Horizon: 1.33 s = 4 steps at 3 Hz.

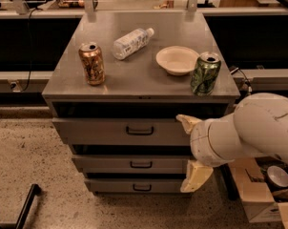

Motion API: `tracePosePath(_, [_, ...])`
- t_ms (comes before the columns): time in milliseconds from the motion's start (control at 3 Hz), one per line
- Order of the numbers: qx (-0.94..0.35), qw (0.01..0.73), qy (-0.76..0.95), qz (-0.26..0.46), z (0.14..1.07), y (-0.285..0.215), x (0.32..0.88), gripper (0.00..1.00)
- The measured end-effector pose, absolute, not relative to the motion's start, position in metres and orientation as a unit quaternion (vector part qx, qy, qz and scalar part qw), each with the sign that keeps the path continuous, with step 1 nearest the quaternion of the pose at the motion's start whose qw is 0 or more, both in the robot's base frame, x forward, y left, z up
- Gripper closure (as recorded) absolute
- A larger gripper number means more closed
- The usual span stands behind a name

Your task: Open top drawer

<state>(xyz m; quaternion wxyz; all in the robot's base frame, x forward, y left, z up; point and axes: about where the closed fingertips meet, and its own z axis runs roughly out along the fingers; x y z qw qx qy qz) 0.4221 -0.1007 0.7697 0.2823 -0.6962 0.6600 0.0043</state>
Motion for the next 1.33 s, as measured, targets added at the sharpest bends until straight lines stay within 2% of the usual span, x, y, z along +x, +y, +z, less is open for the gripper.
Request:
tracePosePath(333, [-0.724,0.283,0.629,0.013,0.748,-0.087,0.432,0.0])
tracePosePath(1333, [-0.763,0.289,0.577,-0.028,0.694,-0.072,0.49,0.0])
